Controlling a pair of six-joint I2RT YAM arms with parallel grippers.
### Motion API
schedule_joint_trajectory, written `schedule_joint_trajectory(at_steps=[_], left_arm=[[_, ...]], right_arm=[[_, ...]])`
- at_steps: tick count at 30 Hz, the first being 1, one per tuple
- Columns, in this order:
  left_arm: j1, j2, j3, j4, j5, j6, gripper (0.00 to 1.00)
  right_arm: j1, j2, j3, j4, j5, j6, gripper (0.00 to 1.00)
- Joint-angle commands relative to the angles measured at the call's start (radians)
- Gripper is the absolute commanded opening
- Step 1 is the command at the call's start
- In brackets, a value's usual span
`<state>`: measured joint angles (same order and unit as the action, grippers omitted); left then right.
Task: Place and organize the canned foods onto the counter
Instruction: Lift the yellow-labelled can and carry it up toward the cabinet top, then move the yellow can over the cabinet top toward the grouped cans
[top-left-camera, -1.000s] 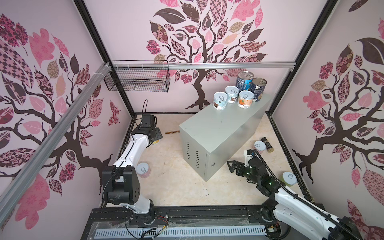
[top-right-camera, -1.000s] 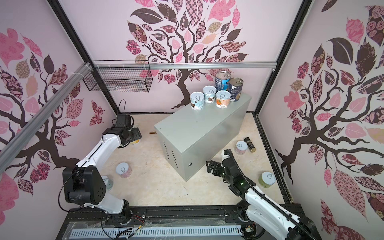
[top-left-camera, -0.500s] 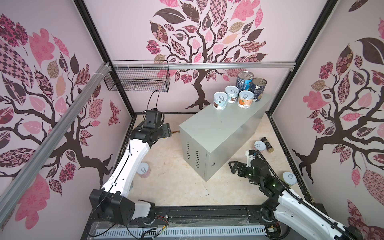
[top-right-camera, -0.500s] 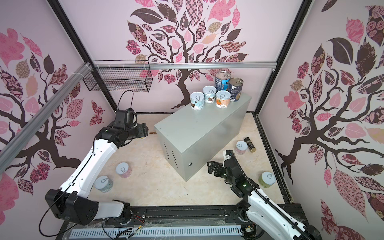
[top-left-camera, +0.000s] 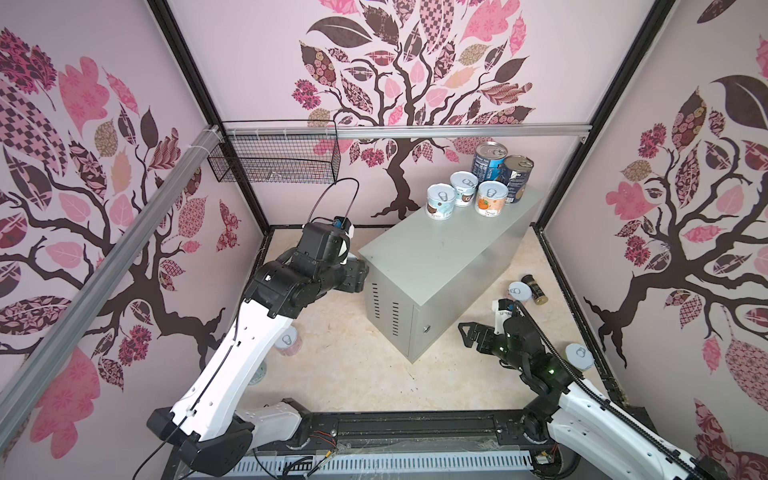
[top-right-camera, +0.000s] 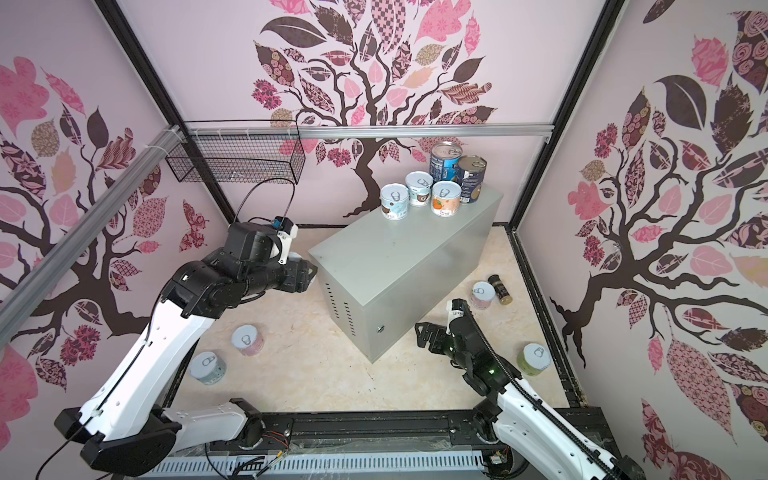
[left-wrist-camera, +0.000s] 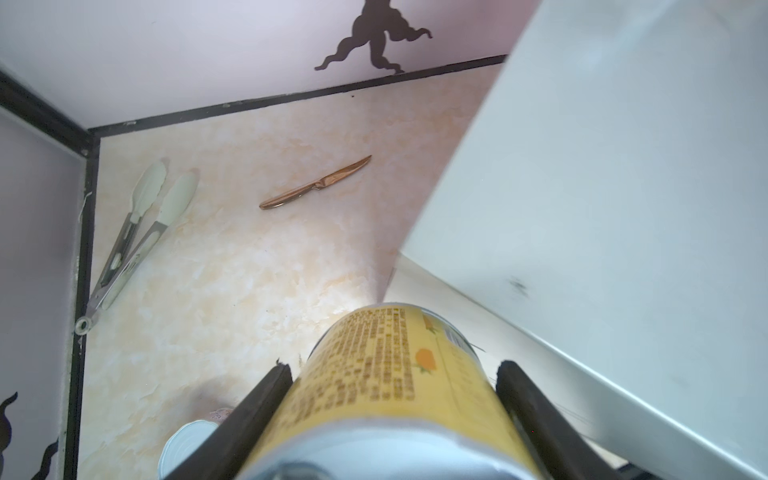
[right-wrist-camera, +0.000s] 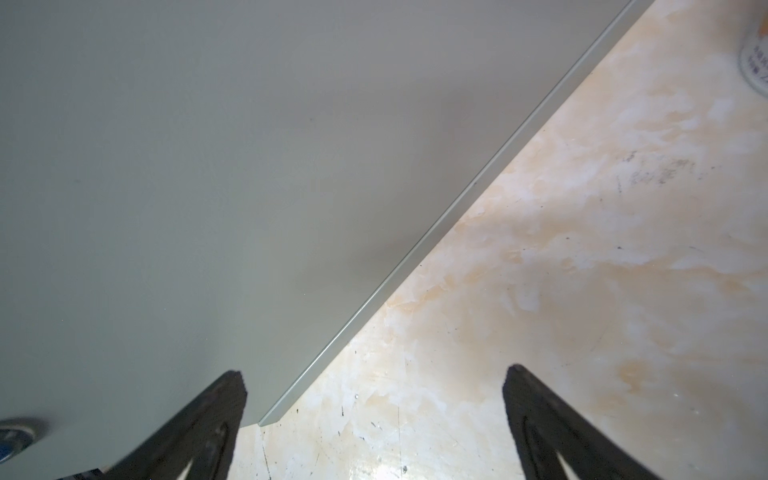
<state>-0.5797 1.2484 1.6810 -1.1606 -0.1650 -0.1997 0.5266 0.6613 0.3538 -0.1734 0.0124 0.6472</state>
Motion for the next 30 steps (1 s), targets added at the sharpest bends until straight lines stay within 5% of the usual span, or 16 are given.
schedule_joint_trajectory(at_steps=[1,13,22,30], left_arm=[[-0.043,-0.039,0.112,-0.057,-0.069,0.031,0.59],[-0.090,0.042,0.340,-0.163,0.065,0.074,0.58],[-0.250,0.240,0.534,-0.199,-0.014,0.121,0.59],[-0.262,0.396,0.641,-0.165,0.005,0.143,0.60]], right_arm=[[-0.005,-0.020,0.045,-0.033,0.018,-0.007,1.00],[-0.005,-0.075,0.030,-0.057,-0.007,0.009,1.00],[-0.006,-0.090,0.022,-0.071,-0.014,0.005,1.00],[-0.005,-0.123,-0.050,-0.052,-0.034,0.029,1.00]])
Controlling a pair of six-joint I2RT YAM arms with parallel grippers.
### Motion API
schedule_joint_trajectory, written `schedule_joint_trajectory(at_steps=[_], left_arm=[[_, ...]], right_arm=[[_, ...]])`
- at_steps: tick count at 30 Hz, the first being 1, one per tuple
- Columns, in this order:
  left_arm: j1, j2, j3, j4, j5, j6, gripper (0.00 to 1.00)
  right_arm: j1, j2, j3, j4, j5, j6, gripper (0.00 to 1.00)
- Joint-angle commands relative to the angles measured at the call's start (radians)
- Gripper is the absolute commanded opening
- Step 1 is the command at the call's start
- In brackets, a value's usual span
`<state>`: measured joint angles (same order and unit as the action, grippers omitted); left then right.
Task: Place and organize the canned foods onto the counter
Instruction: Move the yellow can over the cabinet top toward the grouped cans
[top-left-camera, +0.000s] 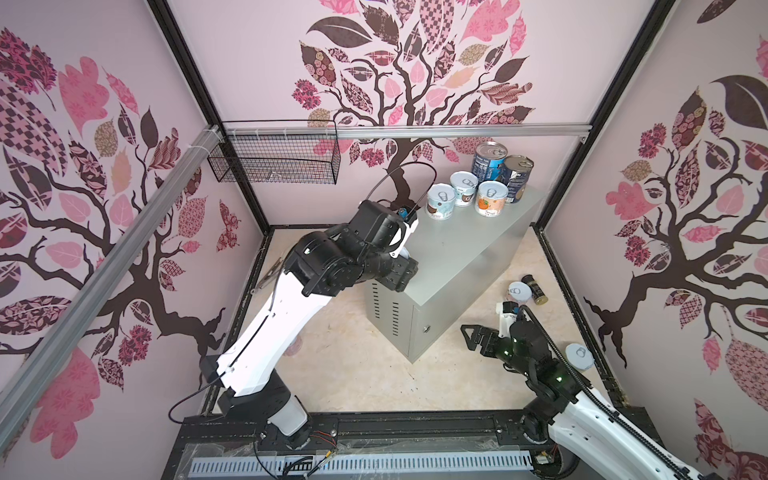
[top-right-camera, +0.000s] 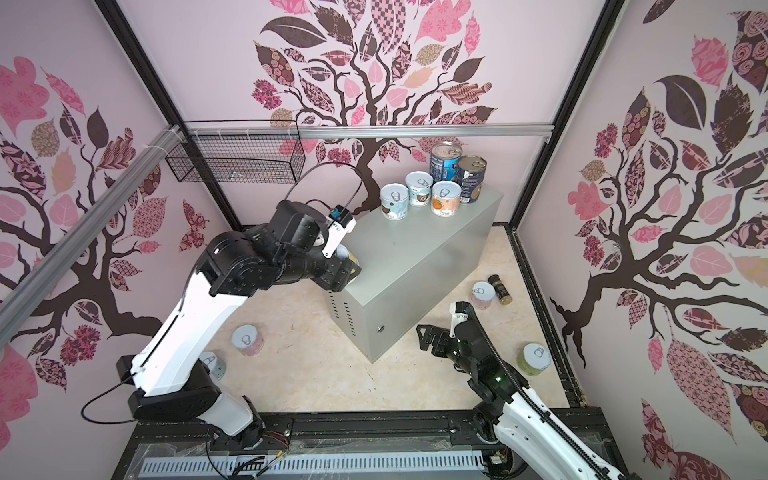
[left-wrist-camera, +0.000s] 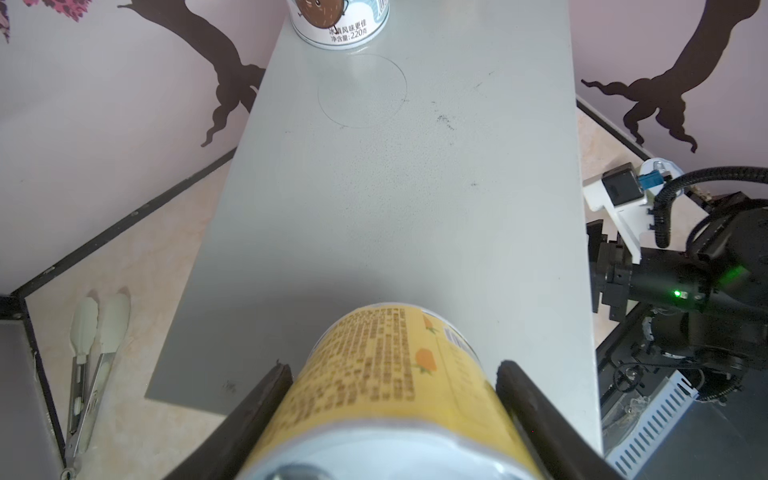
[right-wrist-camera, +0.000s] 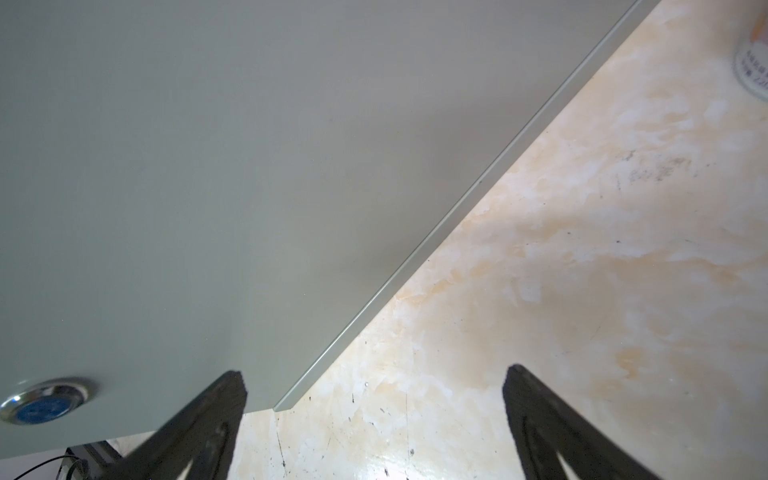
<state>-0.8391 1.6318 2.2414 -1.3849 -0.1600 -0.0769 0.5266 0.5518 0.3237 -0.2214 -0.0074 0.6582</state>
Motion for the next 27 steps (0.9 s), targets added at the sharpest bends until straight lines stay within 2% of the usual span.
schedule_joint_trajectory(at_steps=[1,4,10,12,16,23,24,25,27], left_arm=[[-0.002,0.033,0.100,0.060,0.003,0.020,0.60],[-0.003,0.100,0.177,0.048,0.009,0.025,0.60],[-0.009,0.189,0.232,0.052,0.026,0.024,0.64],[-0.012,0.208,0.239,0.061,0.028,0.026,0.67],[-0.012,0.242,0.239,0.082,0.027,0.035,0.80],[-0.012,0.263,0.238,0.126,0.002,0.046,0.89],[-0.012,0.259,0.237,0.134,0.002,0.048,0.96],[-0.012,0.254,0.233,0.144,0.002,0.050,0.98],[-0.012,0.226,0.201,0.183,0.004,0.054,0.98]], right_arm=[[-0.006,-0.017,-0.028,0.001,-0.017,0.022,1.00],[-0.006,-0.014,-0.041,0.009,-0.020,0.024,1.00],[-0.005,0.003,-0.050,0.027,-0.016,0.009,1.00],[-0.005,0.014,-0.050,0.035,-0.017,0.004,1.00],[-0.006,0.041,-0.046,0.053,-0.020,-0.007,1.00],[-0.006,0.063,-0.035,0.056,-0.018,-0.026,1.00],[-0.005,0.065,-0.034,0.057,-0.017,-0.027,1.00],[-0.006,0.066,-0.032,0.054,-0.017,-0.028,1.00],[-0.006,0.071,-0.028,0.051,-0.014,-0.030,1.00]])
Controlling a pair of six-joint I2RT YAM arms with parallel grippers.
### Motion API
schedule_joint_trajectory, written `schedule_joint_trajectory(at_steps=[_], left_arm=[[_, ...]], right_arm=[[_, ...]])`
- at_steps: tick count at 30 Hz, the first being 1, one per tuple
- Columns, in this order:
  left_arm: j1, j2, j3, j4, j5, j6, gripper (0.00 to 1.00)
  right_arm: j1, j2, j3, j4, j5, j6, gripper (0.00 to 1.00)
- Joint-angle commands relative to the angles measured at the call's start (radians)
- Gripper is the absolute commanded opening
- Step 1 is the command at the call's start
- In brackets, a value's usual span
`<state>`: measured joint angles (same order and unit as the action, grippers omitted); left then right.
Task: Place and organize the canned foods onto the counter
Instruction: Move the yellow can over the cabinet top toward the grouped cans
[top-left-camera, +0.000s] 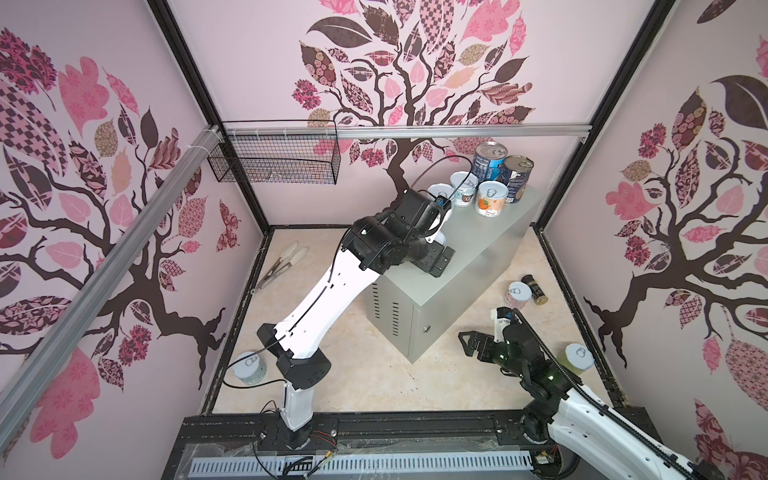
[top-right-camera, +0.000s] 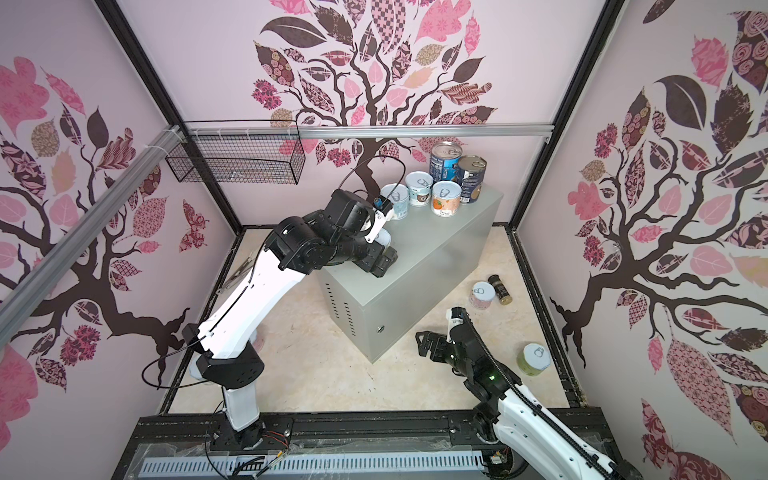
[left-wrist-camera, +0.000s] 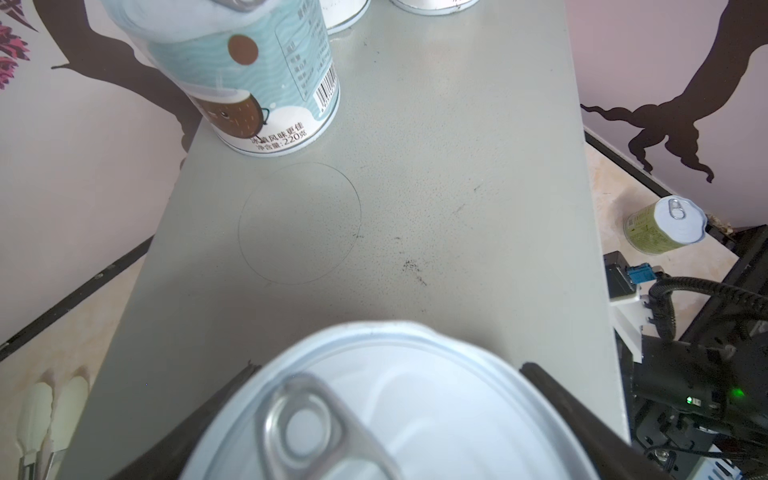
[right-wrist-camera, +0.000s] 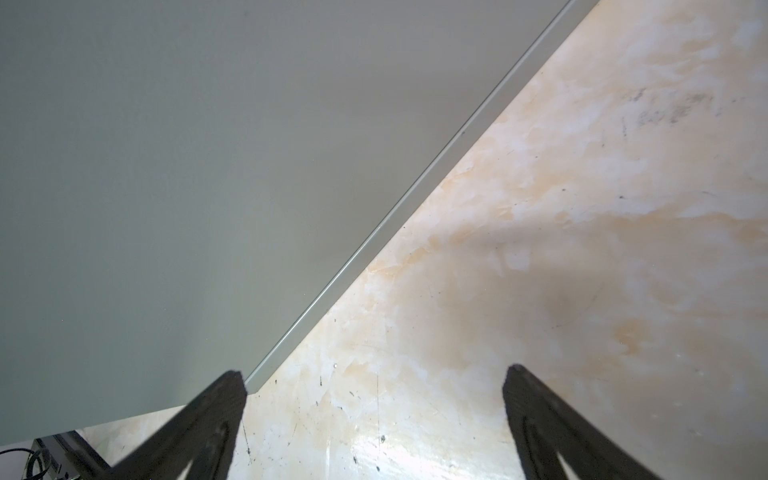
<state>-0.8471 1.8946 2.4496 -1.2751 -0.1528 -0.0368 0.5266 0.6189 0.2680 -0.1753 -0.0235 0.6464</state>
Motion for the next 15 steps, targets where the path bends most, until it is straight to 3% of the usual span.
schedule_joint_trajectory(at_steps=[1,9,15], left_arm=[[-0.004,-0.056,-0.031,0.097,-0.004,0.016,0.98],[0.005,-0.263,-0.340,0.339,0.031,0.026,0.98],[0.055,-0.355,-0.486,0.428,0.131,-0.003,0.97]], right_arm=[[-0.006,0.005,0.031,0.004,0.003,-0.019,1.00],[-0.005,0.033,0.046,0.008,0.005,-0.022,1.00],[-0.005,0.039,0.049,0.010,0.008,-0.019,1.00]])
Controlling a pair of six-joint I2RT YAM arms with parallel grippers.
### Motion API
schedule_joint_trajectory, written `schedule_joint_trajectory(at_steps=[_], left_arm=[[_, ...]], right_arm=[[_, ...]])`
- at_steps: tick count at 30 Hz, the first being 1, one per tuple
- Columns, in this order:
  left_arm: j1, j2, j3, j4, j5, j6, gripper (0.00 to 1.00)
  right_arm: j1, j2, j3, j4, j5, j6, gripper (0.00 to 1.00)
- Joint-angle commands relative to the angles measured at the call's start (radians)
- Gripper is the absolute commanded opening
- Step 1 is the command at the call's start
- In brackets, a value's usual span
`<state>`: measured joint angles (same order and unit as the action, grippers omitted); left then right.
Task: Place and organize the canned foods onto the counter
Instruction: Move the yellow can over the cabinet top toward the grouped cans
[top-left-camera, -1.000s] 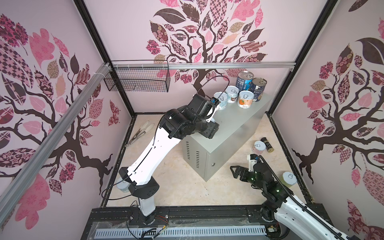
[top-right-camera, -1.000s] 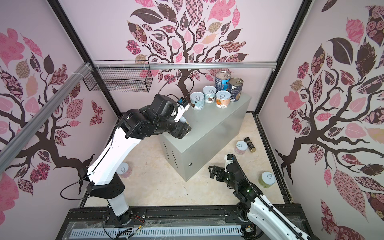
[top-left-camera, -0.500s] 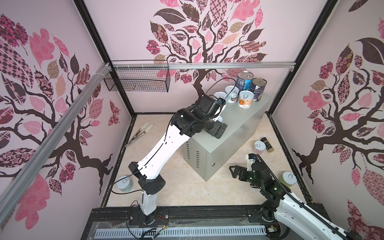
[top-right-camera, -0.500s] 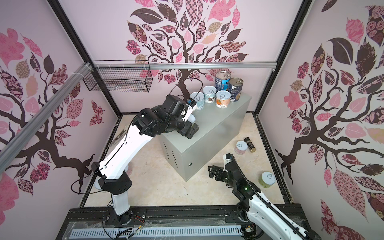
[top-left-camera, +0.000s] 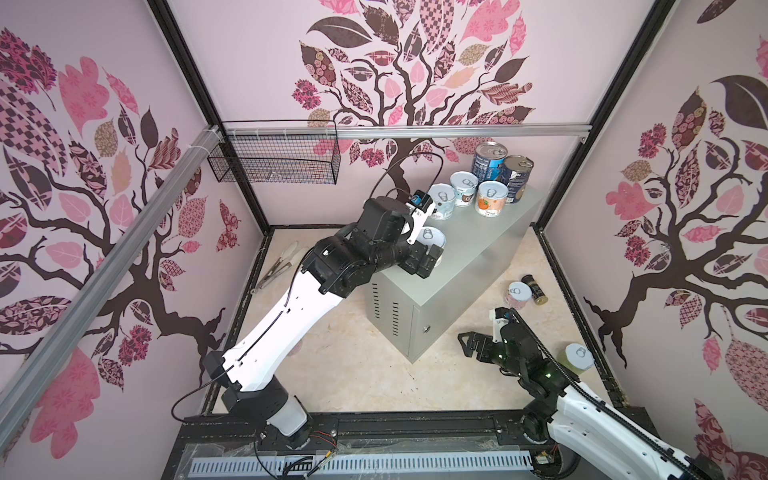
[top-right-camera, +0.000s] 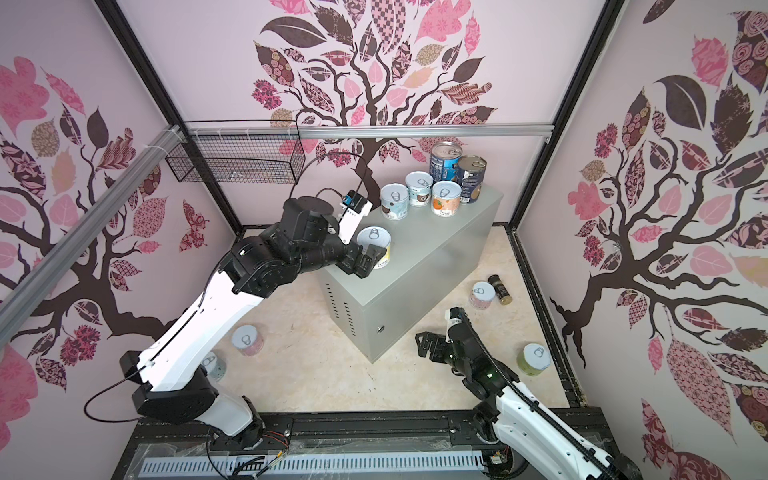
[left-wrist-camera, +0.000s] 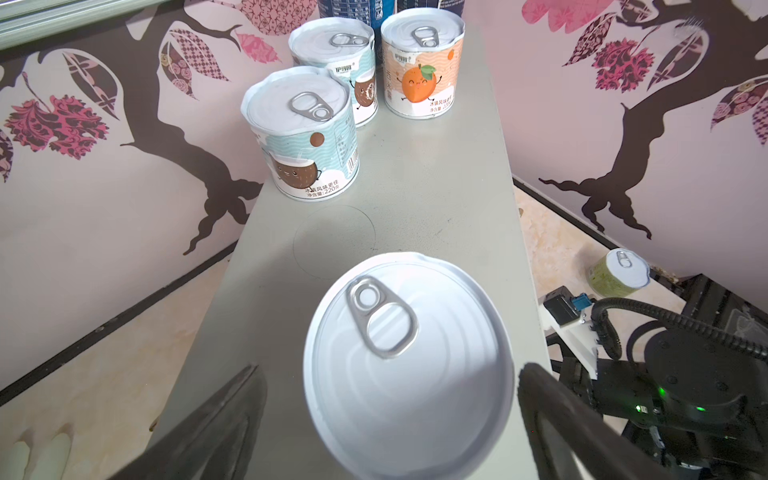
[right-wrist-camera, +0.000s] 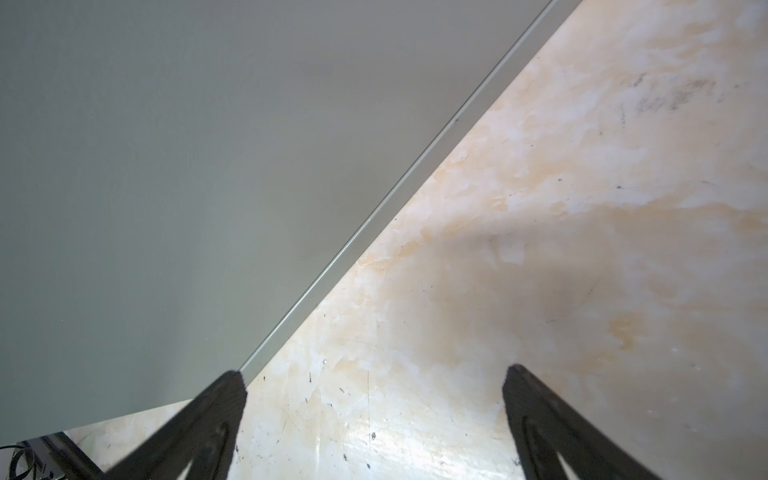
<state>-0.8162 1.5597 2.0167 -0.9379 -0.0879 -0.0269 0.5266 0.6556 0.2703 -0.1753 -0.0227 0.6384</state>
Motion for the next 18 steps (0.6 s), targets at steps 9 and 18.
schedule_joint_trajectory(at_steps=[9,18], left_arm=[[0.045,-0.032,-0.116,0.117,0.175,-0.012,0.97],[0.045,-0.007,-0.116,0.134,0.166,-0.007,0.88]], right_arm=[[-0.005,0.009,0.055,0.001,0.014,-0.011,1.00],[-0.006,0.019,0.068,-0.007,0.019,-0.022,1.00]])
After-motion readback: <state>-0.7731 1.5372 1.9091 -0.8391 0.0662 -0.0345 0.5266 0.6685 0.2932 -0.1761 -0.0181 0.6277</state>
